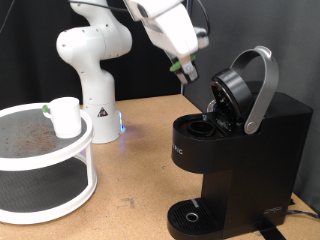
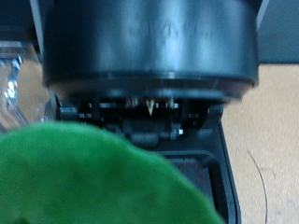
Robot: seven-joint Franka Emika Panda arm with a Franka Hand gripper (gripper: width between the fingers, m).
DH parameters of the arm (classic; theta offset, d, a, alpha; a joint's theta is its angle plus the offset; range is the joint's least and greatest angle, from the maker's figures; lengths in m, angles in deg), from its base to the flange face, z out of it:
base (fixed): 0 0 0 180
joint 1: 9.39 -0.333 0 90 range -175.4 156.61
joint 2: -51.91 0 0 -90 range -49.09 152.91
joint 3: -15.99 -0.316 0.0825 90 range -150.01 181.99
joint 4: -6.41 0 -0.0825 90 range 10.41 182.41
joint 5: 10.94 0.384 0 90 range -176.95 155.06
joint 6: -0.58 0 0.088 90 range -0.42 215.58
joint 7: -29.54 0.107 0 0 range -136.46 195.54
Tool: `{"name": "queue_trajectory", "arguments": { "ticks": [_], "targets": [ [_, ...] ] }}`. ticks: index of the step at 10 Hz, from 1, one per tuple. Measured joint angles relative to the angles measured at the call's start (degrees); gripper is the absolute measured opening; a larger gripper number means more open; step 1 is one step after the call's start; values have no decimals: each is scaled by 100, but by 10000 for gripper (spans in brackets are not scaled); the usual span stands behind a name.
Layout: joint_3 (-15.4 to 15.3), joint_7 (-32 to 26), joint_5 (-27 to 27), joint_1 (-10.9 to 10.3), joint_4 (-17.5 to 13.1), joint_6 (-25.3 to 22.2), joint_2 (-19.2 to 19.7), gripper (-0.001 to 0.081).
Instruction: Make a cup of coffee with the keurig machine
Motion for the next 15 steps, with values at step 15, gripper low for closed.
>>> {"name": "queue_trajectory", "arguments": {
  "ticks": [15],
  "targets": [
    [-395, -145, 6, -69, 295, 1078, 952, 469]
  ]
}}
